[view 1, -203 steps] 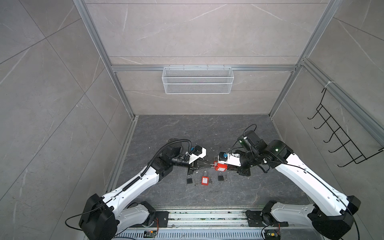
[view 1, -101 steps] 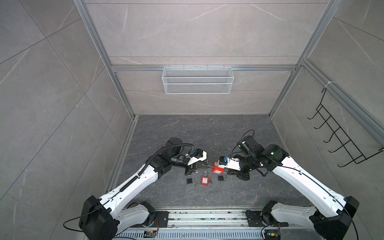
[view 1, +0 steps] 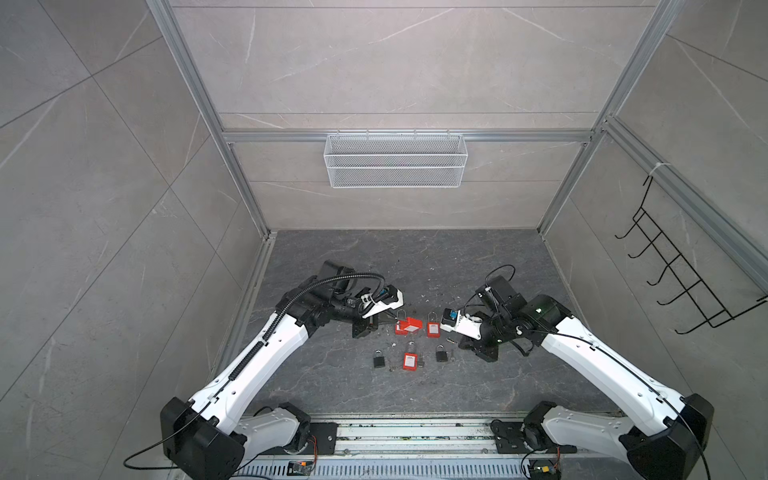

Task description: Lock with the key

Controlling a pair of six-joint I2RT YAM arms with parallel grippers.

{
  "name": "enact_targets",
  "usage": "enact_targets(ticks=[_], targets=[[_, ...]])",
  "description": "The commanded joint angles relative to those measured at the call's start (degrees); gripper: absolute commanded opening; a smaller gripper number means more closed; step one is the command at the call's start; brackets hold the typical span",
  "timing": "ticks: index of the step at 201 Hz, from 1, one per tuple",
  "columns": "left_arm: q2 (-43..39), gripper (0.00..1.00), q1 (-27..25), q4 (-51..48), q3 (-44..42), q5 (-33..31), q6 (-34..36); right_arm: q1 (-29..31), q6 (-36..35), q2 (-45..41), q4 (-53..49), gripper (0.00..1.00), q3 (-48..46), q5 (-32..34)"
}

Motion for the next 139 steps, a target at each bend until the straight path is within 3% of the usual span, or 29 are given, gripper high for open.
enact_targets(ticks=[1,50,139], targets=[[3.61,0.0,0.17,-16.14,4.79,-8.37,6.56,-0.22,6.44,-1.65,7.79,0.0,-2.49,1.68],[14.05,0.0,0.21,-23.5,10.15,-21.26,7.27,-0.23,18.82,-4.22,23.58,0.0,-9.79,-0.85],[27.14,0.0,-0.41,-20.17,12.51,-30.32,5.46,-0.23,27.7,-0.84,27.36,0.0,-14.91,-3.35]])
